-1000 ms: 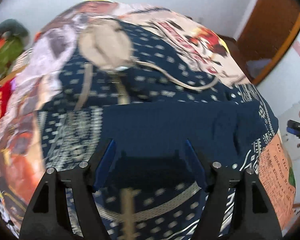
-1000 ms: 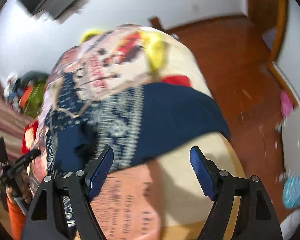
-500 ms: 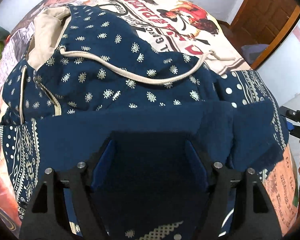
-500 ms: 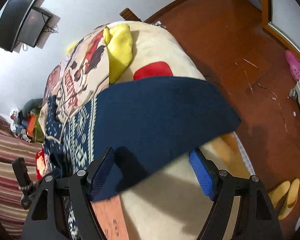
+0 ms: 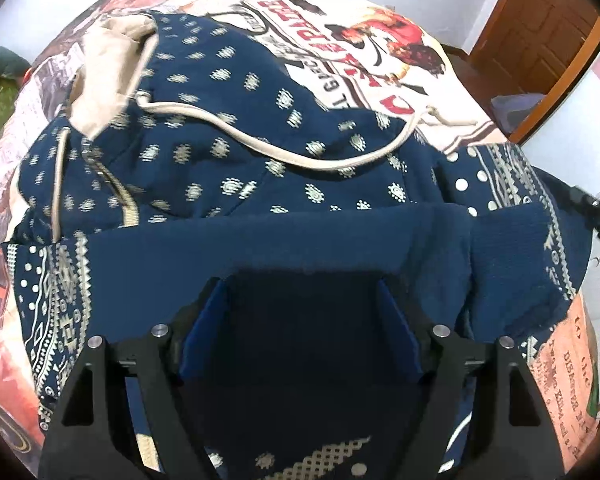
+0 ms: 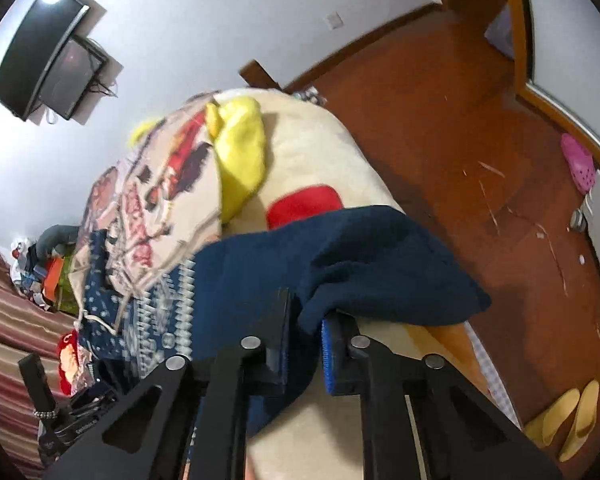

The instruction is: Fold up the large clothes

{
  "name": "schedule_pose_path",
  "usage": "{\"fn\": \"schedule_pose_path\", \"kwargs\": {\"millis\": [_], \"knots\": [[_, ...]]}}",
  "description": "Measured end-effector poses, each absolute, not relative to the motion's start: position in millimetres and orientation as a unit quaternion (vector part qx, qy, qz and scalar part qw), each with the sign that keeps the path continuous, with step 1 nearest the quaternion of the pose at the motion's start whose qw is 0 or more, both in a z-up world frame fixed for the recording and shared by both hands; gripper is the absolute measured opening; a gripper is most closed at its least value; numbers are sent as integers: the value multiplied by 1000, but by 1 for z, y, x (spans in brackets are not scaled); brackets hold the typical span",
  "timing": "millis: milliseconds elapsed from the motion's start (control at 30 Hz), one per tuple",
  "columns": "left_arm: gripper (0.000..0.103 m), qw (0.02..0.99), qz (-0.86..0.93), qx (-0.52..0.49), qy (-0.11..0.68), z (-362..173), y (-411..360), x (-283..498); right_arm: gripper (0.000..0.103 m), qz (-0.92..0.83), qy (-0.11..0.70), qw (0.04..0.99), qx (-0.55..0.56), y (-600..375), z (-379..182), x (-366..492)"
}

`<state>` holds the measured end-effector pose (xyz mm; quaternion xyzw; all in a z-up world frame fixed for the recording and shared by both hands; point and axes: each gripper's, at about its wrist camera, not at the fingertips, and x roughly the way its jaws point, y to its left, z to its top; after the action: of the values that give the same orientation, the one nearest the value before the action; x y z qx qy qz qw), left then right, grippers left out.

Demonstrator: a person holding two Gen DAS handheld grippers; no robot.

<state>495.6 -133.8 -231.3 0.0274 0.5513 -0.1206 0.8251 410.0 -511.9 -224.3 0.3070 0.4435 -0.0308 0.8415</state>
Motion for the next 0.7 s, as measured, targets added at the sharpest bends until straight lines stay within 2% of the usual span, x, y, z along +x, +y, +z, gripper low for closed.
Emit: {"fn": "schedule_pose_path", "kwargs": {"millis": [400,567,700], "knots": [[76,872,-100,-18,479,-153,-73,467,6,97,345,902,240,-418,-83,400],[76,887,-95,-30,451,-127,-35,449,6,158,340,904,206,-342,-57,404],[76,893,-89,-27,439,-121,-10,434,6,193,362,898,161,-270,-67,409]]}}
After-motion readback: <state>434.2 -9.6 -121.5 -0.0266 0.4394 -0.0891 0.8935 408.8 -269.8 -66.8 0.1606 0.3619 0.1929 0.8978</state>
